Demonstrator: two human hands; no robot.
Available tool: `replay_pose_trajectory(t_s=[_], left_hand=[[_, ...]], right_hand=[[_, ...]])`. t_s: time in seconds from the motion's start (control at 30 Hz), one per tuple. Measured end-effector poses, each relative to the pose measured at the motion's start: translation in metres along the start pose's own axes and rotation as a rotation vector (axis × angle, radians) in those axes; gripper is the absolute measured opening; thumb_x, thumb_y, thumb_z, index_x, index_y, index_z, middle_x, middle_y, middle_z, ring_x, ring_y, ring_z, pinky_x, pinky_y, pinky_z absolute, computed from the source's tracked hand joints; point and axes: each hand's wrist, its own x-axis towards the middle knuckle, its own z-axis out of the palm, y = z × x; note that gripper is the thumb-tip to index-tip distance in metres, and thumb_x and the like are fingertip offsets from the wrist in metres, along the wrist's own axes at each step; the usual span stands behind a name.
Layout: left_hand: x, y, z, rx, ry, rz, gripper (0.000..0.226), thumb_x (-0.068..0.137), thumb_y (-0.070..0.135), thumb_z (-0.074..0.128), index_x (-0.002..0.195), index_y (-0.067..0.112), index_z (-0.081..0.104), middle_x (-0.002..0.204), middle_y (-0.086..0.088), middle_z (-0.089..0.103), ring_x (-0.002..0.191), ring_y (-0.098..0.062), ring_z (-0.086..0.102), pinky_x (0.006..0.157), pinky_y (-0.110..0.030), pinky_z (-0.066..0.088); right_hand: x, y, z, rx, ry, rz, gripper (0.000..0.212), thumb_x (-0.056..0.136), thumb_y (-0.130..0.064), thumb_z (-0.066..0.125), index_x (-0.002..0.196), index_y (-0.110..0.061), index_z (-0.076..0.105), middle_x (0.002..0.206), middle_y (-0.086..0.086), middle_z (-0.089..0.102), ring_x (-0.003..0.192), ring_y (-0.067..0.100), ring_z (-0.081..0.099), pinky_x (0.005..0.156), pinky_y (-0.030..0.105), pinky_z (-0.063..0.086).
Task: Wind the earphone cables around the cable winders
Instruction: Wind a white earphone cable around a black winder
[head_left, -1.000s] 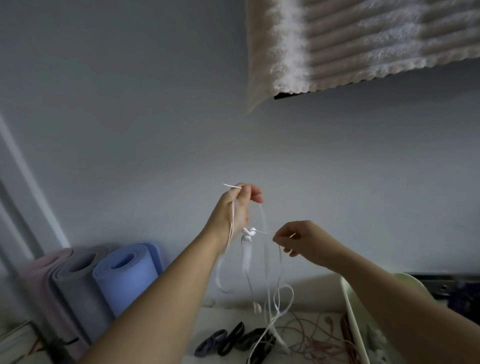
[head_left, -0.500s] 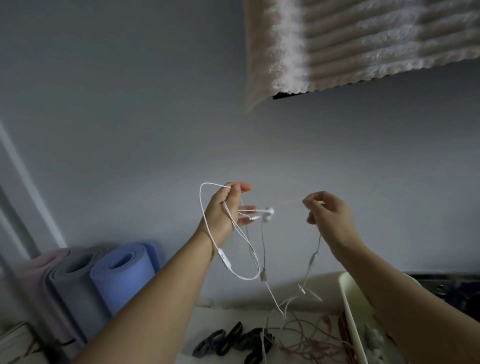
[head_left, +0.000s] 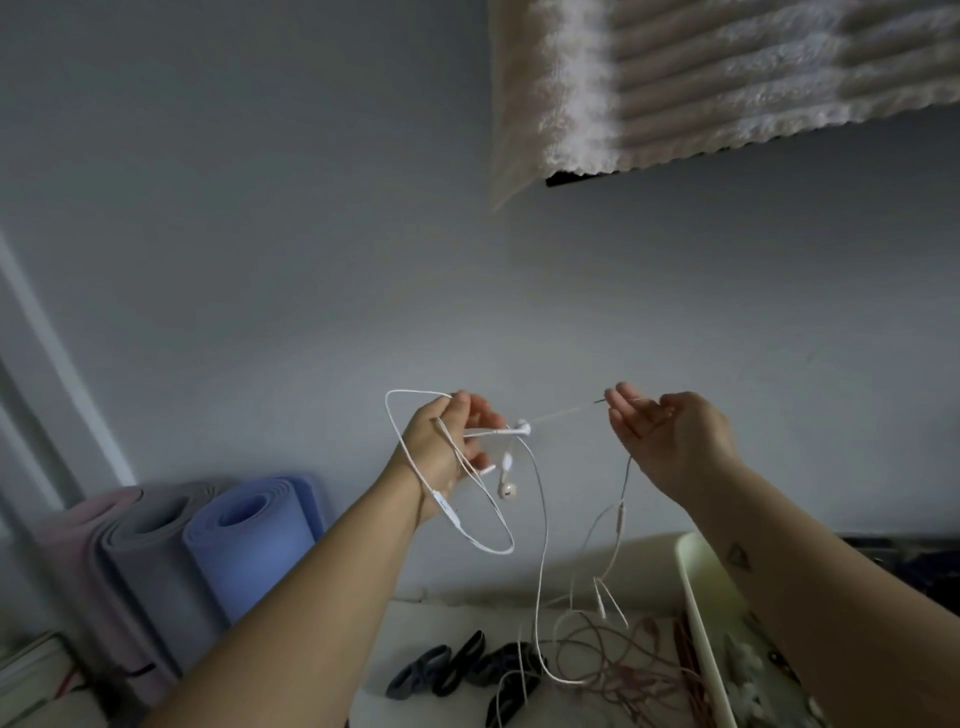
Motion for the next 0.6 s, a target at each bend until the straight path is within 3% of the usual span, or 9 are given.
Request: replay_pose_trajectory(t_s=[0.13,0.27,0.37,0.5,0.6], left_hand=[[0.006,-0.009,-0.012,0.173,0.034,-0.015,0.035,0.106,0.017,0.030,0.078,0.012,0.051,0.074,-0.005,0.057,0.035,-0.002,0.036,0.038,-0.015,0.031],[0.012,-0.020,-0.016,0.545,0.175,0.064,0.040,0.104,0.011,0.032,0.069,0.016,0.049,0.065,0.000,0.055,0.059,-0.008,0.046,0.065,-0.024,0.038],[0.010,-0.017,-0.016,0.548,0.157,0.086,0.037,0.104,0.014,0.033,0.072,0.017,0.052,0.070,0.002,0.057,0.058,-0.009,0.044,0.057,-0.022,0.038],[0.006,-0.002,-0.012,0.515,0.033,0.189,0.037,0.105,0.020,0.033,0.075,0.018,0.055,0.079,0.002,0.061,0.059,-0.009,0.042,0.056,-0.019,0.036],[0.006,0.007,-0.007,0.549,0.015,0.269,0.037,0.105,0.022,0.033,0.078,0.020,0.057,0.081,-0.005,0.061,0.059,-0.008,0.043,0.057,-0.020,0.037]], right_hand=[[0.004,0.006,-0.005,0.046,0.108,-0.103,0.029,0.095,-0.003,0.024,0.075,-0.003,0.045,0.058,0.010,0.052,0.076,0.029,0.064,0.088,0.041,0.048],[0.007,0.012,-0.008,-0.014,0.142,-0.137,0.024,0.096,-0.003,0.028,0.078,-0.006,0.044,0.047,0.004,0.036,0.080,0.028,0.062,0.089,0.044,0.049],[0.005,0.021,-0.010,-0.350,0.079,-0.047,0.022,0.096,-0.001,0.033,0.078,-0.005,0.044,0.036,0.001,0.031,0.073,0.030,0.061,0.074,0.040,0.052],[0.005,0.034,-0.025,-0.984,-0.065,0.084,0.013,0.095,-0.003,0.045,0.084,-0.001,0.051,0.053,0.008,0.039,0.061,0.026,0.058,0.064,0.034,0.051],[0.006,0.042,-0.039,-1.266,-0.126,0.135,0.010,0.094,-0.004,0.049,0.089,0.000,0.056,0.057,0.009,0.046,0.054,0.021,0.057,0.057,0.029,0.051]])
